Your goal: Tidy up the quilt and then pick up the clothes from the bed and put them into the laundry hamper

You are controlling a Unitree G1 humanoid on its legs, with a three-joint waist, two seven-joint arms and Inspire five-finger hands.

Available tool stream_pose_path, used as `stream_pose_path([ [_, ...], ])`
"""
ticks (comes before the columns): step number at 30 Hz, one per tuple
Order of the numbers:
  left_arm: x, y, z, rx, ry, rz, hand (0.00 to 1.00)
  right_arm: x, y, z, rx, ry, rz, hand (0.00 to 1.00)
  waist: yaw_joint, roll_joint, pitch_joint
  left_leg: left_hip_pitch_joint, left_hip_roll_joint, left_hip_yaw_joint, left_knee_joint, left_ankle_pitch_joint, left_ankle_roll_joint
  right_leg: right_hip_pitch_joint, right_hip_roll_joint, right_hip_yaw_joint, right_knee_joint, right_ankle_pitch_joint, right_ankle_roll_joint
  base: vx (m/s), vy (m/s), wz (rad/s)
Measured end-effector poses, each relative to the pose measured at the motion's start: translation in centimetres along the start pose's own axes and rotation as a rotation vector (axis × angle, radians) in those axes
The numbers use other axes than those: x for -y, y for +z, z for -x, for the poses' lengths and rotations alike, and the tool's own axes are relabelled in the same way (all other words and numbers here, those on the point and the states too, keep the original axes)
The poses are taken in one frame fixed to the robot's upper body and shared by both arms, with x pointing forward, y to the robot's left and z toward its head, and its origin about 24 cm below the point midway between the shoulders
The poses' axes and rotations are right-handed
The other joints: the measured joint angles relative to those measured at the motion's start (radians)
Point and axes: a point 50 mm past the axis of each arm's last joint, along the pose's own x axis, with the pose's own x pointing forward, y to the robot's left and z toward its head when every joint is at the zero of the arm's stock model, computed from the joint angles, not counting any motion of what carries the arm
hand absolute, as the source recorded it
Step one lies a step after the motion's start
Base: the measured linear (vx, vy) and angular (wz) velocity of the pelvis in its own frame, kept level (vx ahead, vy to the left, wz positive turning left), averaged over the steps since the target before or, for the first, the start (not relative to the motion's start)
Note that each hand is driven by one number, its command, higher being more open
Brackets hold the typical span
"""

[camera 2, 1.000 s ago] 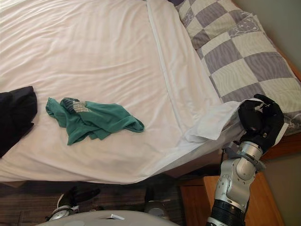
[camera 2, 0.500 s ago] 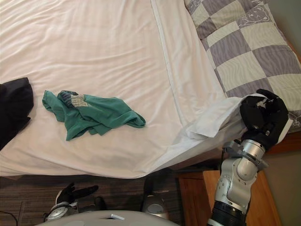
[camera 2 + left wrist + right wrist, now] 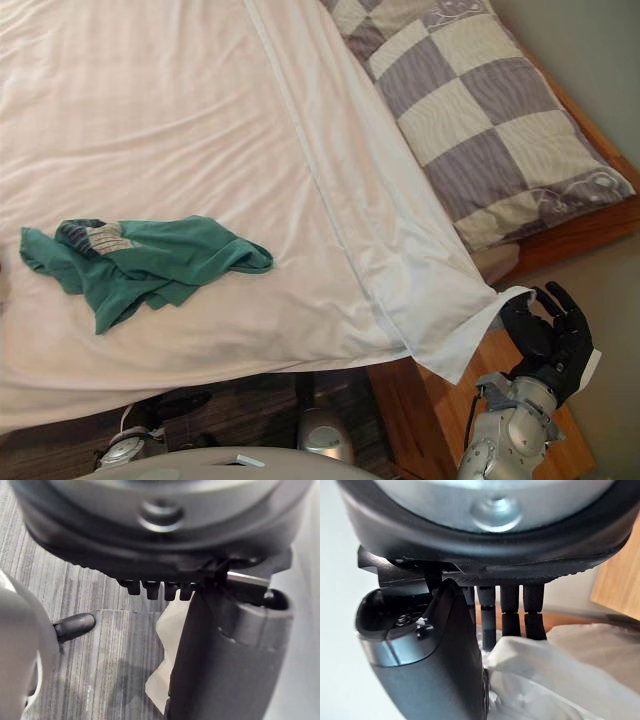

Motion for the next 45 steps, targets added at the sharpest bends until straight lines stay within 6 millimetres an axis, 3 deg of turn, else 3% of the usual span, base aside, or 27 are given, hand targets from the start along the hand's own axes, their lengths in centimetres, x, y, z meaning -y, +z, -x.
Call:
stream_pose_path([
  [7,-1.4,-0.9,0.2,-0.036,0.023,-0.017,1.0,5.6,1.2,-1.6,-0.045,-0.028,0.181,1.0,-0.043,-0.006,-0.004,0.021,0.021,0.047,0.039,-0.024,-0.016,-0.007,0.015,0.033,0.027,0.0,0.0,-0.05,-0.035,-0.22],
  [15,-3.3,-3.0,1.0,-0.097,0.028,-0.041,1.0,11.2,6.0,-4.5,-0.047,-0.036,0.523,1.0,-0.083,-0.008,-0.074,0.03,0.025,0.072,0.052,-0.035,-0.025,-0.019,0.029,0.059,0.038,-0.001,0.001,-0.1,-0.047,-0.13],
  [20,-3.8,-4.0,1.5,-0.123,0.03,-0.044,1.0,11.0,8.0,-5.3,0.005,-0.029,0.587,1.0,-0.105,-0.01,-0.116,0.021,0.032,0.074,0.079,-0.044,-0.025,-0.019,0.025,0.064,0.037,-0.001,0.0,-0.14,-0.059,-0.07],
  [21,-3.8,-4.1,1.5,-0.126,0.028,-0.043,1.0,10.4,8.2,-5.4,0.026,-0.007,0.582,1.0,-0.107,-0.008,-0.121,0.021,0.033,0.075,0.082,-0.045,-0.025,-0.019,0.025,0.067,0.036,-0.002,0.0,-0.13,-0.057,-0.07],
  [22,-3.6,-4.1,1.5,-0.126,0.025,-0.04,1.0,9.4,8.7,-5.4,0.057,0.027,0.584,0.0,-0.109,-0.007,-0.122,0.02,0.032,0.076,0.081,-0.046,-0.025,-0.02,0.025,0.07,0.033,-0.004,-0.002,-0.16,-0.068,-0.08],
  [27,-2.5,-4.5,1.6,-0.13,0.004,-0.022,1.0,4.2,9.8,-5.3,0.218,0.167,0.464,0.0,-0.105,0.009,-0.133,0.009,0.017,0.051,0.042,-0.029,-0.025,-0.032,0.019,0.055,0.028,-0.007,0.0,-0.07,-0.05,0.09],
  [34,-1.1,-3.6,1.1,-0.101,-0.016,-0.017,1.0,-2.8,7.0,-4.9,0.277,0.196,-0.027,0.0,-0.025,0.011,-0.132,-0.026,0.013,-0.056,-0.01,0.029,-0.012,-0.017,0.005,-0.046,0.014,0.001,-0.002,0.01,-0.042,0.47],
  [35,-0.6,-3.3,1.0,-0.092,-0.022,-0.015,1.0,-5.2,6.7,-4.8,0.279,0.221,-0.141,0.0,-0.006,0.017,-0.124,-0.034,0.009,-0.079,-0.009,0.032,-0.008,-0.014,-0.004,-0.066,0.013,0.001,-0.002,-0.01,0.004,0.37],
  [38,0.6,-1.9,0.5,-0.056,-0.042,-0.032,1.0,-9.9,7.3,-4.6,0.292,0.283,-0.374,0.0,0.033,0.036,-0.08,-0.055,-0.01,-0.124,-0.007,0.038,0.003,-0.008,-0.025,-0.094,0.012,0.003,0.002,-0.05,0.024,0.44],
  [41,1.1,-0.8,0.2,-0.021,-0.033,-0.039,1.0,-13.2,8.6,-4.6,0.299,0.303,-0.58,0.0,0.072,0.054,-0.035,-0.094,-0.031,-0.169,-0.005,0.048,0.018,-0.02,-0.052,-0.127,0.006,0.009,0.008,-0.06,0.019,0.47],
  [45,1.3,0.1,0.0,0.011,-0.02,-0.03,1.0,-15.5,10.2,-5.0,0.315,0.299,-0.761,0.0,0.091,0.081,0.024,-0.144,-0.054,-0.207,0.0,0.058,0.034,-0.044,-0.08,-0.147,0.0,0.023,0.019,-0.06,0.026,0.33],
])
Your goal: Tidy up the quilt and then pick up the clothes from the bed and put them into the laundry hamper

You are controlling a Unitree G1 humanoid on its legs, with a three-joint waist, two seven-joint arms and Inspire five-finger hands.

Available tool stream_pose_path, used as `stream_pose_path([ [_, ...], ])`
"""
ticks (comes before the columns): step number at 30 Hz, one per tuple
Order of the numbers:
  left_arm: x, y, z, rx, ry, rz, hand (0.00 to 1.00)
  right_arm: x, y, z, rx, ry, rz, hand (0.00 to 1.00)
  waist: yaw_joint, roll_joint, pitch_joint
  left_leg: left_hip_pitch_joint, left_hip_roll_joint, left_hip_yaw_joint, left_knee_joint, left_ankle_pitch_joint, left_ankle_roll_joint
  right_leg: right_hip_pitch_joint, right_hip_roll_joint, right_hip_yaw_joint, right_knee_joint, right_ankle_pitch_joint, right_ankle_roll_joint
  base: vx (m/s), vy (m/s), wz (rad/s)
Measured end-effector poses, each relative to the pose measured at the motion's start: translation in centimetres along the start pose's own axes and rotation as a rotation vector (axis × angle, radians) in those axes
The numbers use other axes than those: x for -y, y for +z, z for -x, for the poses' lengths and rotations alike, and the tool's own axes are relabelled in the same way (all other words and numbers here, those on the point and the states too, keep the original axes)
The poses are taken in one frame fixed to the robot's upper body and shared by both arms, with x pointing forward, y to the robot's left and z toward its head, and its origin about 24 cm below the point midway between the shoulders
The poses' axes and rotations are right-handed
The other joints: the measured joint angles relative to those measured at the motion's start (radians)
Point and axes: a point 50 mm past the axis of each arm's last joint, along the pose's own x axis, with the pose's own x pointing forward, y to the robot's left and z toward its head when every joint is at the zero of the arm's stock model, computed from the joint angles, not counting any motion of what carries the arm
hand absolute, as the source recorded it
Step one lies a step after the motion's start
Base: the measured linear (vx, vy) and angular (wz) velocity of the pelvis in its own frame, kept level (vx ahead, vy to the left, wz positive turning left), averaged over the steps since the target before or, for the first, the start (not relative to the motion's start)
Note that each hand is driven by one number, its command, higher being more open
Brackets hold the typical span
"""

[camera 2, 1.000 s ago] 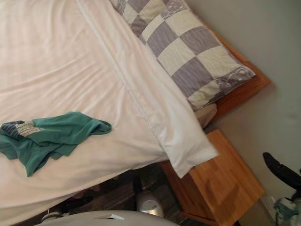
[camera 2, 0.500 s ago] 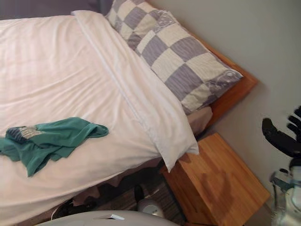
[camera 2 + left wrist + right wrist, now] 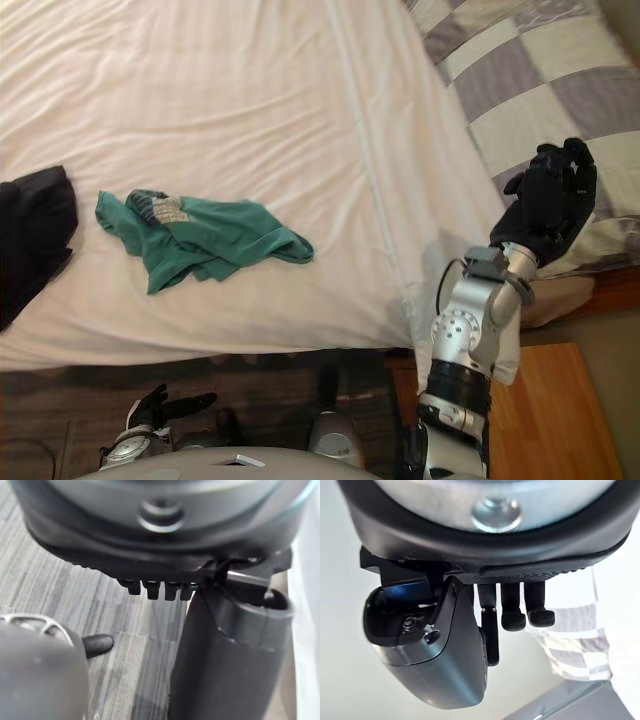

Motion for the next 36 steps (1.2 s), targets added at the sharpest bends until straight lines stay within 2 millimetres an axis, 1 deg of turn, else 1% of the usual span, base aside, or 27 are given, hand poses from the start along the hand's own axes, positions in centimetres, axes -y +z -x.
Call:
stream_pose_path([
  [2,0.2,0.5,-0.1,0.024,-0.009,-0.017,1.0,-0.2,-0.4,-0.4,0.0,-0.031,-0.039,0.0,0.0,0.017,0.026,-0.028,-0.009,-0.018,0.009,0.002,0.004,-0.013,-0.012,-0.015,0.0,0.003,0.0,-0.05,0.03,0.31],
  [3,0.3,0.8,-0.1,0.038,-0.016,-0.024,1.0,0.0,-0.9,-0.5,-0.011,-0.054,-0.038,0.0,0.001,0.029,0.051,-0.034,-0.014,-0.023,0.01,0.001,0.007,-0.017,-0.018,-0.016,0.0,0.005,0.004,-0.04,0.021,0.16],
  [4,0.4,0.9,-0.1,0.045,-0.021,-0.03,1.0,0.5,-1.5,-0.5,-0.035,-0.088,-0.029,0.0,0.002,0.042,0.064,-0.051,-0.018,-0.024,0.013,0.001,0.009,-0.031,-0.024,-0.015,0.0,0.009,0.009,-0.03,0.029,0.12],
  [5,0.6,1.1,-0.2,0.051,-0.026,-0.031,1.0,0.9,-1.7,-0.5,-0.043,-0.108,-0.024,0.0,0.001,0.05,0.075,-0.056,-0.022,-0.026,0.014,0.001,0.01,-0.035,-0.028,-0.016,0.0,0.009,0.009,-0.03,0.029,0.08],
  [7,1.2,1.6,-0.3,0.067,-0.05,-0.046,1.0,3.3,-2.5,-0.4,-0.082,-0.214,-0.009,0.0,0.002,0.086,0.111,-0.074,-0.031,-0.026,0.014,0.0,0.019,-0.053,-0.037,-0.015,0.001,0.011,0.012,0.0,0.027,0.06],
  [8,1.3,1.6,-0.2,0.07,-0.056,-0.048,1.0,4.1,-2.7,-0.3,-0.091,-0.248,-0.01,0.0,0.001,0.095,0.116,-0.079,-0.032,-0.025,0.014,0.0,0.02,-0.059,-0.039,-0.015,0.001,0.011,0.012,0.0,0.0,0.0],
  [9,1.5,1.6,-0.2,0.073,-0.063,-0.045,1.0,5.6,-2.8,-0.1,-0.099,-0.308,0.0,0.0,-0.001,0.113,0.128,-0.084,-0.034,-0.022,0.014,-0.003,0.025,-0.066,-0.04,-0.014,0.001,0.012,0.013,0.05,0.017,-0.07],
  [10,1.7,1.5,-0.2,0.072,-0.067,-0.041,1.0,6.4,-2.3,0.1,-0.076,-0.304,0.016,0.0,-0.003,0.127,0.137,-0.085,-0.035,-0.016,0.012,-0.004,0.026,-0.072,-0.04,-0.011,0.001,0.012,0.013,0.05,0.013,-0.1],
  [12,1.9,1.5,-0.1,0.072,-0.071,-0.028,1.0,6.9,-1.9,0.2,-0.063,-0.29,0.032,0.0,-0.005,0.13,0.138,-0.081,-0.034,-0.002,0.014,-0.004,0.026,-0.074,-0.039,-0.009,0.004,0.012,0.013,0.07,-0.001,-0.16],
  [15,2.8,1.9,0.0,0.09,-0.097,0.038,1.0,8.3,-2.2,1.5,-0.096,-0.302,0.055,0.0,-0.002,0.13,0.138,-0.06,-0.023,0.044,0.018,-0.005,0.025,-0.071,-0.03,0.003,0.023,0.009,0.01,0.07,-0.013,-0.19],
  [18,4.3,2.0,0.2,0.084,-0.127,0.091,1.0,10.6,-2.5,4.0,-0.13,-0.369,0.067,0.0,0.0,0.129,0.136,-0.023,-0.006,0.104,0.053,-0.017,0.017,-0.049,-0.023,0.01,0.063,-0.013,-0.01,0.09,-0.021,-0.22],
  [19,4.3,2.1,0.1,0.083,-0.13,0.104,1.0,11.8,-2.7,5.4,-0.158,-0.402,0.084,0.0,-0.001,0.129,0.132,-0.005,0.01,0.129,0.071,-0.027,0.003,-0.036,-0.012,0.009,0.08,-0.021,-0.019,0.1,-0.041,-0.24],
  [22,4.6,1.9,0.2,0.071,-0.13,0.133,1.0,15.2,-2.9,9.2,-0.26,-0.498,0.151,0.0,-0.001,0.116,0.074,0.012,0.032,0.171,0.108,-0.033,0.003,-0.018,-0.003,-0.01,0.096,-0.033,-0.031,0.14,-0.056,-0.13],
  [23,4.7,2.0,0.2,0.068,-0.131,0.14,1.0,17.0,-3.2,11.7,-0.348,-0.555,0.192,0.0,-0.003,0.088,0.049,-0.001,0.054,0.2,0.223,-0.039,-0.005,0.017,-0.021,-0.022,0.096,-0.035,-0.035,0.18,-0.028,0.03],
  [24,4.3,1.8,0.0,0.03,-0.118,0.15,1.0,17.6,-3.3,12.6,-0.384,-0.575,0.211,0.0,-0.005,0.073,0.04,-0.03,0.082,0.209,0.304,-0.05,-0.011,0.033,-0.034,-0.02,0.097,-0.035,-0.035,0.15,-0.003,0.15],
  [25,3.6,0.5,0.0,-0.04,-0.101,0.162,1.0,19.0,-3.2,14.5,-0.46,-0.616,0.277,0.0,-0.016,0.066,0.011,-0.014,0.086,0.244,0.159,-0.09,-0.02,0.051,-0.036,-0.019,0.107,-0.037,-0.037,0.11,0.031,0.16],
  [26,3.7,-0.6,0.3,-0.074,-0.098,0.171,1.0,20.5,-2.8,16.2,-0.529,-0.66,0.347,0.0,-0.024,0.095,-0.011,0.036,0.093,0.249,-0.046,0.037,-0.038,0.067,-0.012,-0.043,0.132,-0.05,-0.029,0.09,0.01,0.08],
  [27,3.1,-1.0,0.3,-0.089,-0.085,0.167,1.0,21.0,-3.0,17.5,-0.594,-0.682,0.377,0.0,-0.022,0.078,-0.018,0.067,0.077,0.255,-0.067,0.057,-0.034,0.072,-0.018,-0.046,0.149,-0.064,-0.016,0.08,0.003,-0.06],
  [28,2.3,-1.7,0.5,-0.099,-0.061,0.162,1.0,21.7,-3.1,19.4,-0.674,-0.705,0.406,0.0,-0.02,0.069,-0.023,0.081,0.078,0.26,-0.056,0.057,-0.031,0.068,-0.027,-0.066,0.177,-0.079,-0.005,0.07,-0.051,-0.07],
  [29,1.4,-2.3,0.7,-0.112,-0.027,0.185,1.0,22.3,-2.9,22.1,-0.777,-0.721,0.457,0.0,-0.023,0.054,-0.048,0.085,0.083,0.26,-0.033,0.052,-0.026,0.078,-0.03,-0.079,0.18,-0.086,-0.013,0.12,-0.103,0.03],
  [30,0.9,-2.7,0.8,-0.142,0.001,0.204,1.0,22.6,-2.6,24.3,-0.852,-0.736,0.493,0.0,-0.023,0.043,-0.064,0.094,0.096,0.26,-0.013,0.038,-0.03,0.105,-0.022,-0.084,0.177,-0.083,-0.012,0.14,-0.123,0.07],
  [31,0.7,-3.1,0.8,-0.161,0.014,0.218,1.0,22.8,-2.5,25.1,-0.89,-0.735,0.512,0.0,-0.023,0.043,-0.066,0.101,0.106,0.26,-0.003,0.027,-0.035,0.119,-0.016,-0.087,0.186,-0.084,-0.013,0.14,-0.145,0.03],
  [32,0.8,-3.4,0.9,-0.183,0.026,0.237,1.0,23.0,-2.5,25.7,-0.93,-0.737,0.522,0.0,-0.023,0.049,-0.064,0.118,0.134,0.261,0.014,0.018,-0.038,0.099,-0.004,-0.093,0.271,-0.093,-0.024,0.08,-0.138,-0.12],
  [33,1.0,-3.3,0.8,-0.19,0.03,0.25,1.0,23.1,-2.5,26.0,-0.954,-0.735,0.524,0.0,-0.022,0.079,-0.052,0.133,0.164,0.27,0.029,0.018,-0.038,0.047,0.013,-0.093,0.355,-0.144,-0.039,0.07,-0.173,-0.21],
  [34,0.5,-3.9,1.0,-0.218,0.062,0.266,1.0,23.1,-2.6,26.7,-0.993,-0.733,0.529,0.0,-0.032,0.083,-0.053,0.151,0.192,0.282,0.051,0.017,-0.039,0.036,0.052,-0.094,0.327,-0.19,-0.037,0.04,-0.147,-0.18],
  [35,-0.6,-4.5,1.2,-0.24,0.09,0.267,1.0,23.2,-2.3,27.6,-1.028,-0.729,0.551,0.0,-0.036,0.067,-0.063,0.163,0.195,0.29,0.07,0.012,-0.046,0.03,0.072,-0.092,0.308,-0.174,-0.043,0.09,-0.186,-0.06],
  [36,-1.9,-5.6,1.7,-0.258,0.114,0.231,1.0,23.6,-1.5,28.8,-1.064,-0.732,0.576,1.0,-0.038,0.045,-0.075,0.183,0.186,0.289,0.102,-0.013,-0.071,0.022,0.071,-0.117,0.353,-0.203,-0.078,0.13,-0.212,-0.41],
])
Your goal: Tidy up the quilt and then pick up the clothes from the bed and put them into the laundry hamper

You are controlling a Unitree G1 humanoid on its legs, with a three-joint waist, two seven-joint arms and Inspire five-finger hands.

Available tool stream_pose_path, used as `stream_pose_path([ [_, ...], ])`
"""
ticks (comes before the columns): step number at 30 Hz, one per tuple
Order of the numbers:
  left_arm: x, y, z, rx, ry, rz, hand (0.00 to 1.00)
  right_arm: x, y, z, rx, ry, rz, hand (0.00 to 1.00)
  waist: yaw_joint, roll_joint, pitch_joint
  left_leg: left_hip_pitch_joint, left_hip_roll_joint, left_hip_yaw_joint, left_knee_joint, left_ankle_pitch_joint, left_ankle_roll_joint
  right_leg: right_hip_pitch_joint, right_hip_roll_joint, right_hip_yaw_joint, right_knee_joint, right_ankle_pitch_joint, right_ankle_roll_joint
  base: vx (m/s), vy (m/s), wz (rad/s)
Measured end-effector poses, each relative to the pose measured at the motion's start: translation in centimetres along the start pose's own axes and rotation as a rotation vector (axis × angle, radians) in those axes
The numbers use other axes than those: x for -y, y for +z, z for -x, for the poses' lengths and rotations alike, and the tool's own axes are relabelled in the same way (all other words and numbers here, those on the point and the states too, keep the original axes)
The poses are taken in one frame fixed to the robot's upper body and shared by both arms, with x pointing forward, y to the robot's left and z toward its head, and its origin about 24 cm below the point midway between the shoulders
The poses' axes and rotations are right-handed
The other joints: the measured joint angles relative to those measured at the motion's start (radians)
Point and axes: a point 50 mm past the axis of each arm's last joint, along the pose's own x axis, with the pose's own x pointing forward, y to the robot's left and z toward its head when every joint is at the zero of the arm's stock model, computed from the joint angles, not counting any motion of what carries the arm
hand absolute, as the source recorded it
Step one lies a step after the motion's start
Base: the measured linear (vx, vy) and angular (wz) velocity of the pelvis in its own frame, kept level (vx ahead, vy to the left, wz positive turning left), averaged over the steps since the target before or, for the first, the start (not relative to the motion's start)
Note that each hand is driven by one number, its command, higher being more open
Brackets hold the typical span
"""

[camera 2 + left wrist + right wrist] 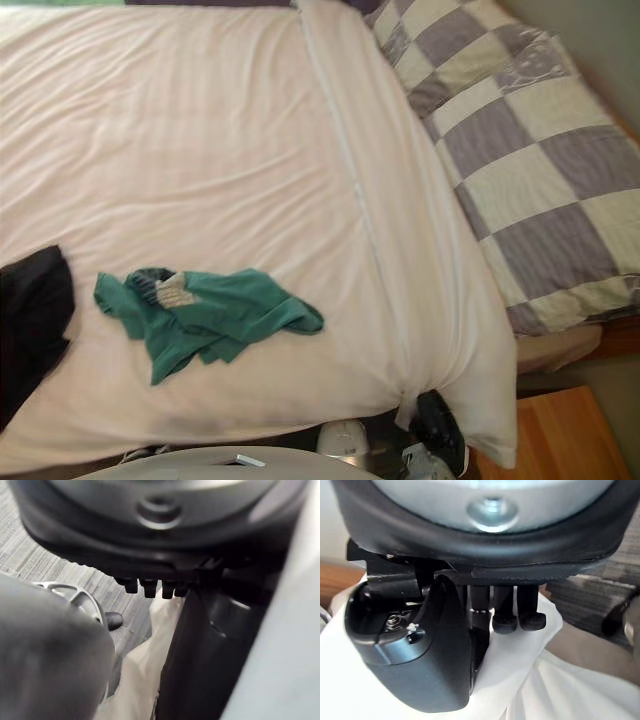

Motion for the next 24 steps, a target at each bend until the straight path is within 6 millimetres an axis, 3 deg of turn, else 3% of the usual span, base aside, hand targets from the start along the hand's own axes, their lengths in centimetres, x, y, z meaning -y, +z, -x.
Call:
stream_pose_path([
  [2,-0.9,-1.6,0.4,-0.004,0.002,-0.051,1.0,0.2,-0.2,-0.1,-0.016,0.009,0.013,1.0,0.024,0.006,-0.004,0.035,0.011,0.018,0.017,-0.013,-0.002,-0.001,0.018,0.04,0.025,-0.052,0.009,0.11,-0.202,-0.63],
  [4,-0.3,-2.0,0.5,-0.013,-0.012,-0.051,1.0,1.0,-0.6,0.0,-0.04,0.001,0.054,1.0,0.004,0.022,-0.011,0.032,0.02,-0.002,0.011,-0.008,0.005,0.006,0.035,0.049,0.012,-0.079,0.009,0.0,-0.161,-0.07],
  [6,0.1,-2.2,0.6,-0.014,-0.029,-0.059,1.0,1.7,-1.6,0.2,-0.1,-0.02,0.091,1.0,0.008,0.037,-0.02,0.034,0.021,-0.048,-0.026,-0.007,0.025,0.037,0.058,0.056,-0.059,-0.062,0.009,-0.06,-0.101,0.06],
  [9,0.6,-2.1,0.7,-0.002,-0.056,-0.083,1.0,1.1,-2.1,-0.2,-0.167,0.004,0.214,1.0,0.023,0.047,-0.019,0.036,0.015,-0.087,-0.045,-0.008,0.024,0.048,0.073,0.066,-0.091,-0.049,0.002,-0.11,-0.02,-0.03],
  [10,0.7,-1.3,0.5,0.027,-0.068,-0.1,1.0,0.1,-2.0,-0.5,-0.182,0.042,0.305,1.0,0.039,0.035,0.002,0.015,0.019,-0.091,0.02,-0.016,0.011,0.038,0.062,0.084,-0.078,-0.058,0.008,-0.19,0.007,-0.16],
  [11,0.6,0.1,0.4,0.079,-0.079,-0.111,1.0,-1.3,-2.3,-0.8,-0.216,0.105,0.446,1.0,0.051,0.003,0.028,-0.079,0.028,-0.15,0.188,-0.028,-0.011,0.008,0.027,0.095,-0.05,-0.057,0.013,-0.19,0.006,-0.06],
  [13,1.5,1.8,0.4,0.151,-0.109,-0.165,1.0,-2.3,-2.2,-1.0,-0.202,0.134,0.535,1.0,0.056,0.003,0.043,-0.214,0.029,-0.278,0.358,-0.037,-0.035,-0.036,-0.014,0.072,-0.022,-0.044,0.029,-0.22,0.069,0.38],
  [14,1.8,1.9,0.5,0.173,-0.122,-0.192,1.0,-2.5,-1.5,-1.4,-0.181,0.125,0.551,1.0,0.056,0.012,0.047,-0.23,0.037,-0.288,0.393,-0.067,-0.034,-0.044,-0.031,0.059,-0.029,-0.026,0.035,-0.22,0.235,0.34],
  [16,1.9,1.7,0.5,0.172,-0.122,-0.196,1.0,-2.6,-1.0,-1.6,-0.165,0.119,0.577,1.0,0.056,0.034,0.047,-0.228,0.08,-0.299,0.48,-0.133,-0.012,-0.036,-0.032,0.053,-0.033,-0.011,0.046,-0.14,0.296,0.07],
  [17,1.5,1.3,0.5,0.158,-0.117,-0.205,1.0,-2.7,-1.1,-1.6,-0.166,0.122,0.576,1.0,0.051,0.039,0.045,-0.213,0.135,-0.355,0.557,-0.162,0.005,-0.023,-0.039,0.05,-0.033,0.002,0.064,-0.06,0.352,0.1],
  [19,1.0,1.5,0.4,0.168,-0.108,-0.22,1.0,-3.1,-1.1,-1.7,-0.161,0.13,0.589,1.0,0.035,0.023,0.045,-0.189,0.2,-0.446,0.574,-0.167,0.016,-0.02,-0.079,0.053,-0.026,0.034,0.105,-0.07,0.511,0.23],
  [20,0.7,1.9,0.4,0.192,-0.11,-0.255,1.0,-3.4,-1.0,-1.7,-0.153,0.141,0.607,1.0,0.029,0.002,0.045,-0.173,0.221,-0.52,0.539,-0.147,0.048,-0.037,-0.125,0.067,-0.015,0.064,0.147,-0.1,0.529,0.22],
  [21,0.8,2.0,0.4,0.2,-0.117,-0.27,1.0,-3.5,-1.0,-1.8,-0.152,0.143,0.61,1.0,0.031,-0.006,0.043,-0.155,0.222,-0.55,0.482,-0.109,0.08,-0.045,-0.147,0.079,-0.016,0.082,0.17,-0.14,0.599,0.05],
  [22,0.9,2.4,0.4,0.217,-0.115,-0.293,1.0,-3.8,-1.0,-1.8,-0.149,0.15,0.613,1.0,0.035,-0.015,0.033,-0.094,0.17,-0.61,0.335,-0.087,0.004,-0.054,-0.18,0.111,-0.05,0.139,0.204,-0.2,0.602,-0.01],
  [23,0.4,2.6,0.4,0.225,-0.081,-0.302,1.0,-4.3,-1.6,-1.7,-0.176,0.165,0.616,1.0,0.025,-0.023,0.024,-0.078,0.138,-0.62,0.26,-0.162,-0.111,-0.06,-0.176,0.163,-0.083,0.137,0.217,-0.25,0.611,0.14],
  [24,0.3,3.2,0.3,0.238,-0.071,-0.316,1.0,-4.6,-2.0,-1.6,-0.189,0.185,0.619,1.0,0.018,-0.044,0.019,-0.079,0.118,-0.606,0.224,-0.21,-0.128,-0.068,-0.169,0.185,-0.094,0.144,0.203,-0.24,0.431,0.22],
])
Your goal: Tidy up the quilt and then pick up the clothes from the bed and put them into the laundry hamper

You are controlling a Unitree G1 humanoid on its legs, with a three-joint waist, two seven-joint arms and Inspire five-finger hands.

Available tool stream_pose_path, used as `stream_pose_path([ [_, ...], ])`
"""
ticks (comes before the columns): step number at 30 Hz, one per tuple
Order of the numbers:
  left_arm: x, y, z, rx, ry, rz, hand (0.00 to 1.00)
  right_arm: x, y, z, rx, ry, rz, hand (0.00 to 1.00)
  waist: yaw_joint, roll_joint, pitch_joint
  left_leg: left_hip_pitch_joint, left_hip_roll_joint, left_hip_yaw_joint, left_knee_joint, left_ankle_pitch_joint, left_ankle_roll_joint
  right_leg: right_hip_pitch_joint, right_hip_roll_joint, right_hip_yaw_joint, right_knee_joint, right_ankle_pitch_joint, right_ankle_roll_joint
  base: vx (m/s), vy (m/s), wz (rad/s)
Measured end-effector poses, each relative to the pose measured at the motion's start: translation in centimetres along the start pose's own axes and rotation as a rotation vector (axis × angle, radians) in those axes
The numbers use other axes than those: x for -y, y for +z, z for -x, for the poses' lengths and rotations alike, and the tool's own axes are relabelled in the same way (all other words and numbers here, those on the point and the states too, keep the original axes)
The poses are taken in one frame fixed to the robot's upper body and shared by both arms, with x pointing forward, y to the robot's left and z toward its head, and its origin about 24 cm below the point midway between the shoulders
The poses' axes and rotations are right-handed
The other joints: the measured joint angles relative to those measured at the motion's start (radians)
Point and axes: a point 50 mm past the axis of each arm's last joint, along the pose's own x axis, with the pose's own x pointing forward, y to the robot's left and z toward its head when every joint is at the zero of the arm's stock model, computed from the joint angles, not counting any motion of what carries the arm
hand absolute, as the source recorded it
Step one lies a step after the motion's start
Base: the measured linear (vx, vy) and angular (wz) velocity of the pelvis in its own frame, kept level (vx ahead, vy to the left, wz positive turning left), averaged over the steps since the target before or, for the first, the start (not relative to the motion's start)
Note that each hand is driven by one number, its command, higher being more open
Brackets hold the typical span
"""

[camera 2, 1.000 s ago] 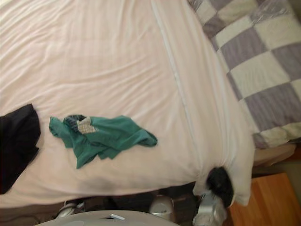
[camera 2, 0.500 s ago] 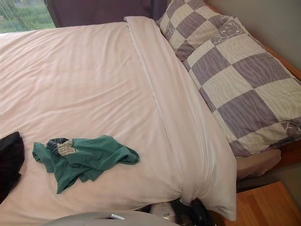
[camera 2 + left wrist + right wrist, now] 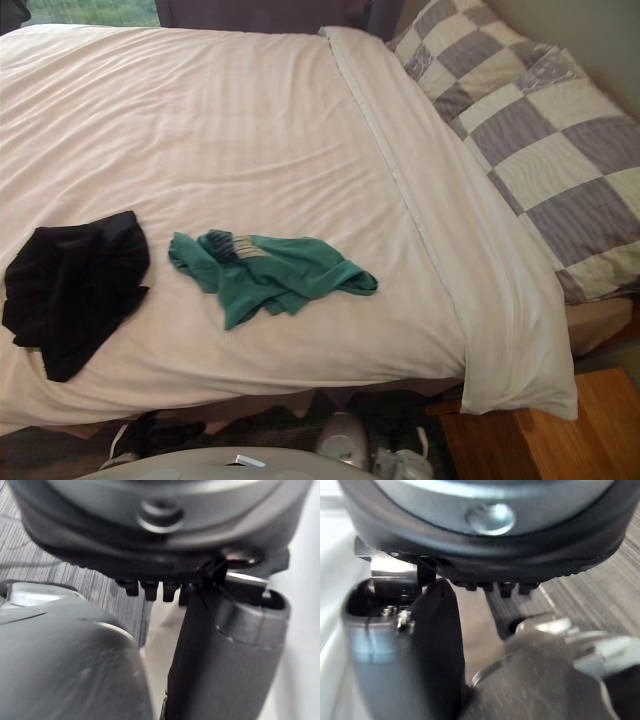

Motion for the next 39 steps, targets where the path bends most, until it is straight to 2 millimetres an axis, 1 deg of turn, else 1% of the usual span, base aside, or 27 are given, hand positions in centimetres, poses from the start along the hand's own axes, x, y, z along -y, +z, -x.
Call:
stream_pose_path([
  [1,-0.4,0.3,-0.1,0.01,-0.002,-0.028,1.0,-0.5,-0.1,0.0,-0.001,0.012,-0.005,1.0,0.005,-0.021,-0.002,-0.003,-0.018,0.01,-0.018,-0.013,-0.006,-0.007,-0.004,0.015,-0.014,0.016,-0.023,-0.26,0.371,-0.26],
  [2,-1.2,0.5,-0.3,0.005,-0.002,-0.088,1.0,-1.1,-0.1,0.0,-0.011,0.027,0.031,1.0,0.042,-0.051,-0.003,-0.016,-0.054,0.06,-0.005,-0.01,0.001,-0.038,-0.008,0.008,-0.054,0.117,-0.195,-0.22,0.303,-0.57],
  [3,-1.2,0.4,-0.3,-0.001,-0.004,-0.099,1.0,-1.2,0.2,-0.1,-0.002,0.031,0.055,1.0,0.044,-0.05,-0.004,-0.02,-0.055,0.079,-0.009,-0.005,0.008,-0.048,0.005,-0.003,-0.059,0.135,-0.219,-0.24,0.313,-0.76],
  [5,-1.0,0.3,-0.4,-0.006,-0.014,-0.135,1.0,-1.4,0.9,-0.3,0.012,0.037,0.1,1.0,0.04,-0.042,-0.002,-0.026,-0.068,0.108,-0.055,0.033,0.029,-0.048,0.06,-0.101,-0.063,0.123,-0.203,-0.14,0.193,-0.43],
  [7,-0.2,0.2,-0.4,-0.013,-0.039,-0.141,1.0,-1.2,1.5,-0.4,0.03,0.038,0.138,1.0,0.038,-0.019,0.012,-0.025,-0.069,0.131,-0.091,0.072,0.048,-0.036,0.112,-0.163,-0.006,0.049,-0.161,-0.14,0.123,-0.31],
  [9,-0.2,0.3,-0.4,-0.008,-0.057,-0.164,1.0,-1.2,1.5,-0.4,0.036,0.043,0.159,1.0,0.04,-0.021,0.003,-0.024,-0.075,0.156,-0.099,0.097,0.082,-0.054,0.104,-0.192,0.024,0.044,-0.154,-0.13,-0.003,-0.17],
  [10,0.0,0.5,-0.4,-0.003,-0.062,-0.169,1.0,-1.0,1.7,-0.4,0.041,0.04,0.163,1.0,0.038,-0.011,0.003,-0.022,-0.058,0.16,-0.11,0.103,0.084,-0.065,0.109,-0.196,0.079,-0.007,-0.152,-0.16,-0.1,0.2],
  [11,0.1,0.8,-0.5,0.009,-0.069,-0.195,1.0,-1.1,1.8,-0.4,0.056,0.046,0.157,1.0,0.027,-0.01,0.007,-0.011,-0.06,0.135,-0.133,0.121,0.054,-0.107,0.111,-0.177,0.341,-0.172,-0.169,-0.08,-0.16,0.35],
  [13,-0.2,0.8,-0.6,-0.001,-0.073,-0.211,1.0,-1.5,1.4,-0.3,0.052,0.058,0.199,1.0,0.028,-0.024,-0.002,0.014,-0.076,0.134,-0.163,0.147,0.076,-0.062,0.11,-0.187,0.314,-0.227,-0.145,-0.1,-0.168,0.32],
  [14,0.1,1.2,-0.8,0.001,-0.082,-0.216,1.0,-1.5,1.6,-0.3,0.058,0.053,0.217,1.0,0.033,-0.031,0.003,0.006,-0.087,0.14,-0.165,0.138,0.116,-0.015,0.124,-0.203,0.21,-0.223,-0.124,-0.18,-0.128,0.22],
  [15,1.8,1.3,-0.7,0.0,-0.114,-0.194,1.0,-0.9,2.6,-0.6,0.082,0.029,0.246,1.0,0.052,0.031,-0.006,-0.027,-0.091,0.109,-0.178,0.139,0.161,0.016,0.157,-0.2,0.14,-0.213,-0.134,-0.2,-0.068,0.21],
  [16,1.7,1.6,-0.6,0.027,-0.109,-0.177,1.0,-0.9,2.7,-0.7,0.075,0.027,0.261,1.0,0.057,0.019,0.008,-0.021,-0.131,0.103,-0.178,0.15,0.135,-0.029,0.119,-0.171,0.404,-0.305,-0.211,-0.15,-0.053,0.13],
  [17,1.2,1.8,-0.7,0.035,-0.102,-0.172,1.0,-1.2,2.1,-0.6,0.055,0.031,0.263,1.0,0.056,-0.008,0.002,-0.017,-0.162,0.104,-0.173,0.156,0.12,-0.002,0.101,-0.151,0.376,-0.362,-0.174,-0.08,-0.079,-0.11],
  [18,1.8,1.5,-0.6,0.014,-0.099,-0.141,1.0,-0.4,2.3,-0.7,0.047,0.014,0.275,1.0,0.073,0.021,0.006,-0.045,-0.136,0.105,-0.108,0.135,0.099,0.033,0.128,-0.128,0.288,-0.38,-0.125,-0.06,-0.037,-0.15],
  [19,2.8,1.0,-0.4,-0.001,-0.118,-0.123,1.0,-0.2,3.5,-0.8,0.08,0.007,0.316,1.0,0.068,0.071,0.01,-0.112,-0.131,0.113,-0.02,0.143,0.127,0.077,0.158,-0.132,0.171,-0.333,-0.133,-0.04,0.022,-0.16],
  [20,3.1,1.0,-0.3,0.001,-0.132,-0.122,1.0,-0.1,4.2,-0.9,0.097,0.001,0.342,1.0,0.062,0.096,0.024,-0.147,-0.135,0.141,0.04,0.164,0.148,0.092,0.157,-0.13,0.127,-0.306,-0.132,-0.09,0.079,0.08],
  [23,3.5,1.8,-0.5,0.031,-0.14,-0.077,1.0,0.0,4.9,-1.3,0.093,-0.015,0.397,1.0,0.055,0.109,0.065,-0.204,-0.165,0.142,0.129,0.22,0.061,0.112,0.131,-0.115,0.048,-0.218,-0.113,-0.07,0.05,0.04],
  [25,3.6,1.7,-0.4,0.03,-0.141,-0.077,1.0,0.0,4.9,-1.3,0.09,-0.014,0.443,1.0,0.055,0.106,0.066,-0.202,-0.165,0.16,0.122,0.227,0.057,0.146,0.116,-0.114,-0.038,-0.154,-0.122,-0.01,0.191,-0.12],
  [27,3.3,1.4,-0.4,0.02,-0.133,-0.077,1.0,-0.1,5.1,-1.3,0.096,-0.012,0.479,1.0,0.049,0.113,0.063,-0.184,-0.077,0.189,0.202,0.148,0.112,0.177,0.128,-0.124,-0.075,-0.107,-0.118,0.03,0.226,-0.22],
  [30,2.9,1.4,-0.5,0.017,-0.135,-0.103,1.0,-0.6,5.5,-1.4,0.114,-0.001,0.485,1.0,0.038,0.103,0.064,-0.127,0.055,0.13,0.205,0.134,0.139,0.177,0.111,-0.105,-0.049,-0.092,-0.093,0.03,0.329,-0.1],
  [31,2.7,1.6,-0.6,0.026,-0.133,-0.112,1.0,-0.8,5.4,-1.3,0.117,0.003,0.482,1.0,0.036,0.094,0.063,-0.111,0.095,0.086,0.173,0.159,0.175,0.174,0.087,-0.102,-0.053,-0.074,-0.063,-0.02,0.482,0.03],
  [32,2.9,1.6,-0.5,0.034,-0.137,-0.114,1.0,-0.9,5.4,-1.3,0.119,0.008,0.481,1.0,0.036,0.091,0.058,-0.081,0.09,0.042,0.089,0.209,0.178,0.171,0.063,-0.094,-0.077,-0.047,-0.016,-0.02,0.482,-0.02],
  [34,2.2,1.7,-0.7,0.036,-0.107,-0.133,1.0,-1.9,5.6,-1.3,0.128,0.049,0.483,1.0,0.027,0.074,0.037,-0.057,0.032,0.04,-0.025,0.117,0.04,0.165,0.041,-0.081,-0.112,-0.025,0.013,-0.05,0.411,0.21],
  [35,2.1,1.9,-0.7,0.043,-0.102,-0.145,1.0,-2.2,5.4,-1.3,0.127,0.068,0.492,1.0,0.021,0.064,0.03,-0.048,0.025,0.049,-0.066,0.1,0.001,0.154,0.046,-0.096,-0.097,-0.029,0.015,-0.06,0.411,0.28],
  [36,1.1,2.5,-1.0,0.051,-0.086,-0.172,1.0,-4.0,4.7,-1.1,0.119,0.12,0.479,1.0,0.035,0.016,0.036,-0.038,-0.01,0.066,-0.087,0.112,0.001,0.159,0.044,-0.085,-0.108,-0.027,0.012,-0.05,0.203,-0.02],
  [38,0.8,2.0,-1.0,0.026,-0.086,-0.194,1.0,-5.4,4.1,-0.9,0.115,0.155,0.461,1.0,0.042,0.005,0.029,-0.032,-0.024,0.081,-0.102,0.118,-0.001,0.162,0.057,-0.091,-0.117,-0.011,-0.002,-0.08,0.19,-0.32],
  [39,0.9,1.9,-0.9,0.022,-0.09,-0.203,1.0,-7.4,4.4,-0.6,0.147,0.217,0.504,1.0,0.051,0.005,0.021,-0.03,-0.042,0.14,-0.135,0.137,0.006,0.115,0.047,-0.143,-0.117,0.041,-0.08,-0.1,0.129,-0.63],
])
